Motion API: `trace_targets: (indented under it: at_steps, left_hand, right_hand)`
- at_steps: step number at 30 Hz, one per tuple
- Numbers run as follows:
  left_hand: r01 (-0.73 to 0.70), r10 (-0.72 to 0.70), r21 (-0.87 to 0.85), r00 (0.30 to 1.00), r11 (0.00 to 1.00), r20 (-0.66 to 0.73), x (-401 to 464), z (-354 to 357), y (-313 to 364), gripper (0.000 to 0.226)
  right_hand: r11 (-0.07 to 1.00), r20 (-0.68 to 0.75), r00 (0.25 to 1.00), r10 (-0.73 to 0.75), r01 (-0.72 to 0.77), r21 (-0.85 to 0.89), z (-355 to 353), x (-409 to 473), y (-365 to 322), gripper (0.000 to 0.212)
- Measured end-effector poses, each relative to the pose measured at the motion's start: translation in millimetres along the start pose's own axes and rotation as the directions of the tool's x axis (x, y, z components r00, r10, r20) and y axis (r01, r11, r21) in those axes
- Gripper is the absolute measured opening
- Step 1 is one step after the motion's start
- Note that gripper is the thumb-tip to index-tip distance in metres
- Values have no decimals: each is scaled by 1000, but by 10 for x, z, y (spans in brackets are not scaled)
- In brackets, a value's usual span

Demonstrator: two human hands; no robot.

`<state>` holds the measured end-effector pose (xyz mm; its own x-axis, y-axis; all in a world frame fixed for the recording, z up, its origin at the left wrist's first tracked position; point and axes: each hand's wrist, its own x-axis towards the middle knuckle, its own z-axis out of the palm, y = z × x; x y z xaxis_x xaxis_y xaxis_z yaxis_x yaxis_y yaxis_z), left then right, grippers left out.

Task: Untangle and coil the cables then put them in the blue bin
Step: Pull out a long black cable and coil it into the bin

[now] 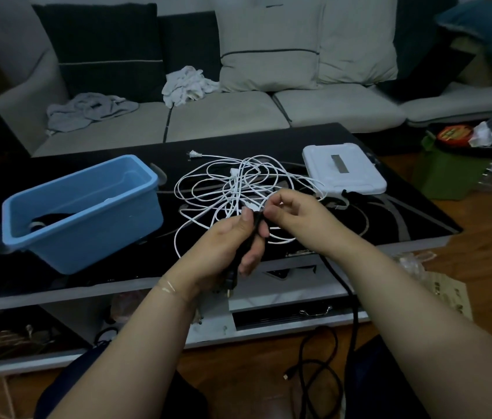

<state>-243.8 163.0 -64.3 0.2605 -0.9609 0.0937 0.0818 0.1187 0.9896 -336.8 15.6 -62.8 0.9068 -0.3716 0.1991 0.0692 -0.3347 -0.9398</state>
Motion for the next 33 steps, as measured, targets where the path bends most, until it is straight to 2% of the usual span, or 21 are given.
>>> trace_targets:
  at_steps: [4,9,11,14,16,18,20,23,25,30,33]
  left_hand:
    - [-35,33,-40,998,999,-57,-33,24,25,38]
    - [-47,42,-97,998,994,-50,-47,-1,34,31]
    - [-45,41,-83,998,995,-53,-56,-26,41,33]
    - [-44,24,-149,991,988,-135,-36,-31,62,30]
    - [-74,5,-279,970,957,-242,-2,-42,75,33]
    - [-158,18,-379,938,912,-347,16,-71,99,24]
    - [-222,31,-399,901,890,-433,20,-115,128,21]
    - [-290,52,-389,853,874,-520,23,-211,146,22]
    - [-306,68,-349,830,886,-554,22,-258,142,22]
    - [-216,143,-57,802,975,-580,25,-333,83,23]
    - [-154,181,96,800,983,-572,26,-335,73,51]
  right_hand:
    - [988,-43,998,-44,50,145,252,32,37,21]
    - [936,-64,998,23,1,353,437,62,78,34]
    - [913,-33,999,7,7,409,510,75,101,30]
    - [907,-102,994,34,12,420,645,117,159,20]
    - [945,-190,977,93,-27,326,727,140,245,25]
    - [994,-256,961,105,-90,69,771,90,330,19]
    - [974,-190,978,81,-118,-193,823,7,354,23]
    - [878,-119,986,114,-156,-452,936,-64,356,40]
    - [793,-129,983,135,-185,-581,967,-87,356,35]
    - [598,-15,1000,26,-27,-801,877,-134,244,32]
    - [533,-3,1000,-25,11,-846,822,-122,174,29]
